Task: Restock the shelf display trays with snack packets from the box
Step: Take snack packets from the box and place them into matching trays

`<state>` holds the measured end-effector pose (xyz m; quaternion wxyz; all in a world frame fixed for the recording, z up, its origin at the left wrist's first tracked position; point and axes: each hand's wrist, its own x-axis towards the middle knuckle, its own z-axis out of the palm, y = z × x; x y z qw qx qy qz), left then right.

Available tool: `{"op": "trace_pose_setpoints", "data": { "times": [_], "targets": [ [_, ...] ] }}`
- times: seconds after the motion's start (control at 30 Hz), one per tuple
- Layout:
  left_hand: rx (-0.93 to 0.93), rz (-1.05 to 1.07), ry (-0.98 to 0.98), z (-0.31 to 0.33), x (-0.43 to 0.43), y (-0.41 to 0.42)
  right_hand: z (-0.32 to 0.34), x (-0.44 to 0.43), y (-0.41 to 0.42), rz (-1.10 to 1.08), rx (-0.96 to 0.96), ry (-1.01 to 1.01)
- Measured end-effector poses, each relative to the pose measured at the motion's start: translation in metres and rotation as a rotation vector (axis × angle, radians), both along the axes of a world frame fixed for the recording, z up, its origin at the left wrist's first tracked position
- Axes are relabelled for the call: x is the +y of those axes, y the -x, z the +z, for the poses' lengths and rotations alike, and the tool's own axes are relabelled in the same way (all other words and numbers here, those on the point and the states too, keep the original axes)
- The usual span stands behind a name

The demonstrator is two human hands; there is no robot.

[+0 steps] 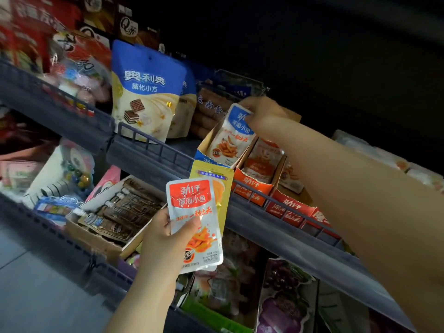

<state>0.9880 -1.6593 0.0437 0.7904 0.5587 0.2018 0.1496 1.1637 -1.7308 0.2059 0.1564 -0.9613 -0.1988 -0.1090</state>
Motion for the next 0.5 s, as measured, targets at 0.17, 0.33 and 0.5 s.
{"op": "trace_pose_setpoints", "data": {
  "times": [0.17, 0.33, 0.5],
  "targets": [
    [-0.012, 0.006, -0.01, -0.001, 0.003, 0.0, -0.009, 0.007, -0.003, 0.028, -0.043, 0.054],
    [-0.004, 0.005, 0.012, 0.0, 0.007, -0.001, -0.018, 0.006, -0.008, -0.038, -0.162, 0.224],
    [-0.001, 0.019, -0.01, 0.0, 0.006, -0.003, -0.025, 0.0, -0.013, -0.043, -0.202, 0.265]
  ]
}}
